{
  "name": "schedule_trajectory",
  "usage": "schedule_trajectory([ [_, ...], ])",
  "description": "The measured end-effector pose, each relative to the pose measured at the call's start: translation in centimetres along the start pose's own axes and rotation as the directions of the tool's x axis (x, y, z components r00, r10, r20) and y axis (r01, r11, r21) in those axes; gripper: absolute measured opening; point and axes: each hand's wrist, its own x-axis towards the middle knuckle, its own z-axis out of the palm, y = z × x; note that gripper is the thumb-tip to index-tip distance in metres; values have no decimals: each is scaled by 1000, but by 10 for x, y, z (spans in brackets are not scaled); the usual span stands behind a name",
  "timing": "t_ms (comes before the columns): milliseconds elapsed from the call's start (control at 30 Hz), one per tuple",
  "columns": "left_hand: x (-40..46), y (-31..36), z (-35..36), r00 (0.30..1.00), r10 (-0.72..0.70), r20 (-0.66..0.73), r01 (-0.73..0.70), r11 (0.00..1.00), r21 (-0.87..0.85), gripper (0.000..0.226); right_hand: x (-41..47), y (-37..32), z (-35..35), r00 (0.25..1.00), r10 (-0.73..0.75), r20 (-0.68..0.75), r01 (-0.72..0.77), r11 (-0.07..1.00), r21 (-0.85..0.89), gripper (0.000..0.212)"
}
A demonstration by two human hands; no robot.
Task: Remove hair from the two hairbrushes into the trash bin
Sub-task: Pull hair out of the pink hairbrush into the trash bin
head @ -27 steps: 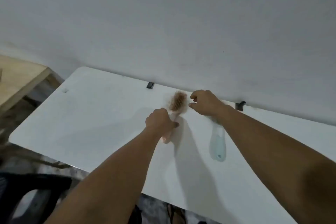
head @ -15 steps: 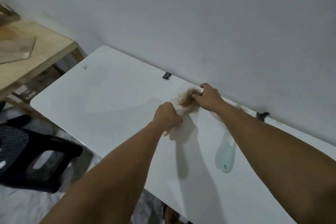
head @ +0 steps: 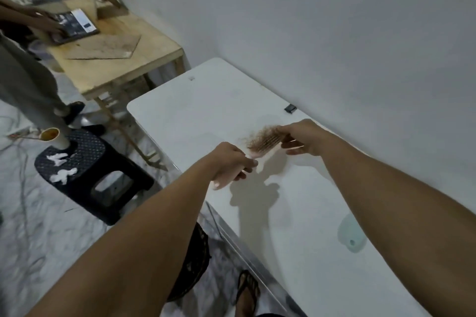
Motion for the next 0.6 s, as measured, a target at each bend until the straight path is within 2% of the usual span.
schedule_trajectory([
  [133, -24, -31, -29, 996, -85, -1, 83, 983, -166, 47, -12, -16, 46, 995, -28, 92, 28, 1000, -5, 32],
  [367, -86, -101, -80, 996, -80, -43, 64, 953, -296, 27, -43, -31, 154, 970, -42, 239, 71, 991, -114, 27],
  [500, -110, -148, -102, 994, -57, -93, 18, 929, -371, 39, -60, -26, 209, 957, -20, 291, 72, 982, -172, 28],
  [600, -128, -179, -113, 986, -87, -141, 17, 900, -436, 37, -71, -18, 247, 948, -23, 318, 87, 979, -186, 24],
])
